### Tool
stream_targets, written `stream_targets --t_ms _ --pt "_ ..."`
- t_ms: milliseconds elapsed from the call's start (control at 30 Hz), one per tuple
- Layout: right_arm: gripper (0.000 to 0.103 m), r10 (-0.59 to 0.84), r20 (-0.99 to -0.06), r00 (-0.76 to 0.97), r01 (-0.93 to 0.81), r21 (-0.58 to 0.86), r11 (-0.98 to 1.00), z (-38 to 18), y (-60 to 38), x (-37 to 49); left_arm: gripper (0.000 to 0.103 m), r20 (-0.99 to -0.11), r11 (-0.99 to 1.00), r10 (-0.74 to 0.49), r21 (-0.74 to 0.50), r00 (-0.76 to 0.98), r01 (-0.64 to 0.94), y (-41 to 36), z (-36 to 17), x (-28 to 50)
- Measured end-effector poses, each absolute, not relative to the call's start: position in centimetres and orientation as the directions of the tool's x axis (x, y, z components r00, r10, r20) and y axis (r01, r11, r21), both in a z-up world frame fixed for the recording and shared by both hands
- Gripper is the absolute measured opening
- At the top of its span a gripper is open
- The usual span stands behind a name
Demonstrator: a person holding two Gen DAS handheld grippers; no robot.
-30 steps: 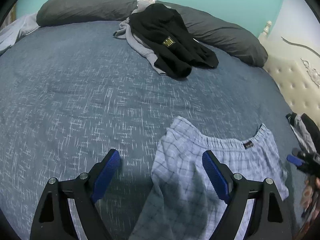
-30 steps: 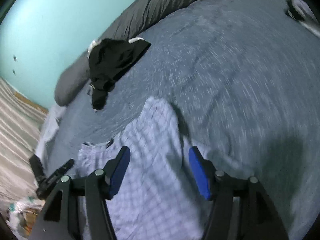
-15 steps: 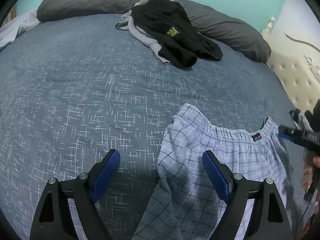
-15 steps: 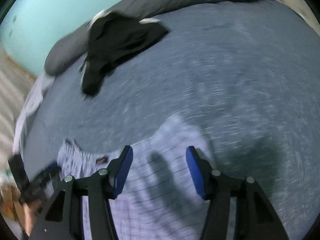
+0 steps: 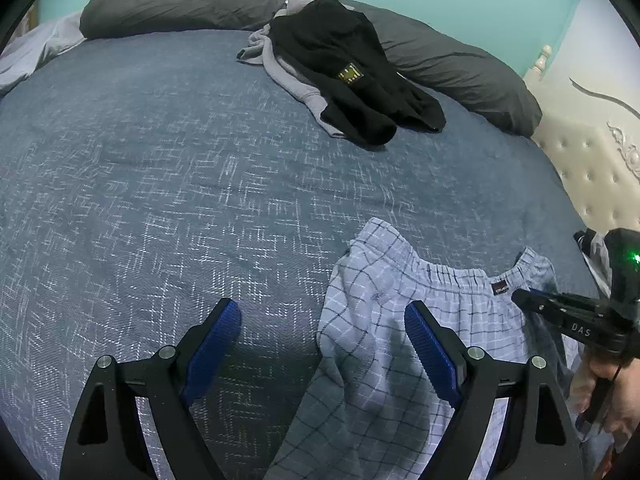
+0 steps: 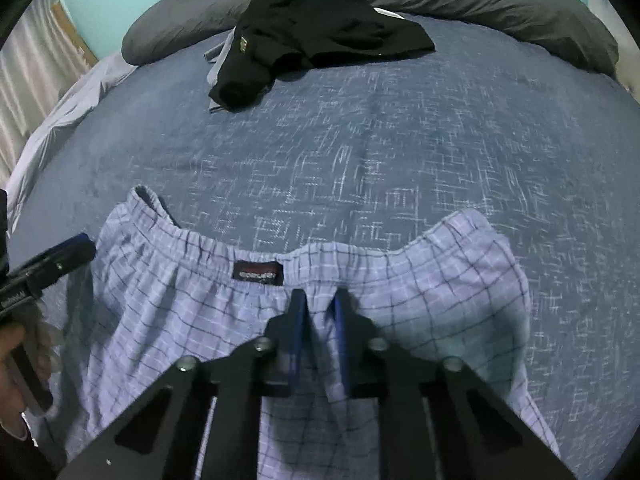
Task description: Fold clothes
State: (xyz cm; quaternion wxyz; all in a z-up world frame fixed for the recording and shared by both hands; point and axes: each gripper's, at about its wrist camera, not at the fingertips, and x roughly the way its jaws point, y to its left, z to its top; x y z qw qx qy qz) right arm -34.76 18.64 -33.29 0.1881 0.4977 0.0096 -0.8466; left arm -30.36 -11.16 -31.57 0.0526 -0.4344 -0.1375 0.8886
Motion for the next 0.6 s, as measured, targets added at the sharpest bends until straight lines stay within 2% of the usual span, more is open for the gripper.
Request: stream_targets --t_ms 167,600 --pt "0.004 -0.302 -0.826 -0.475 0.340 0.145 -0.929 -32.4 19.1 -33.5 0.088 -0.756 -0.955 0.213 -0.296 -0.619 0.033 -11.5 -31.6 -30.3" --pt "0.004 -0.323 -0.835 -0.445 0.345 0.172 -0.923 -33.6 19.6 -32.3 0.088 -0.762 -0.951 0.221 -0.306 -0.609 0.039 -11.9 -32.0 -30.3"
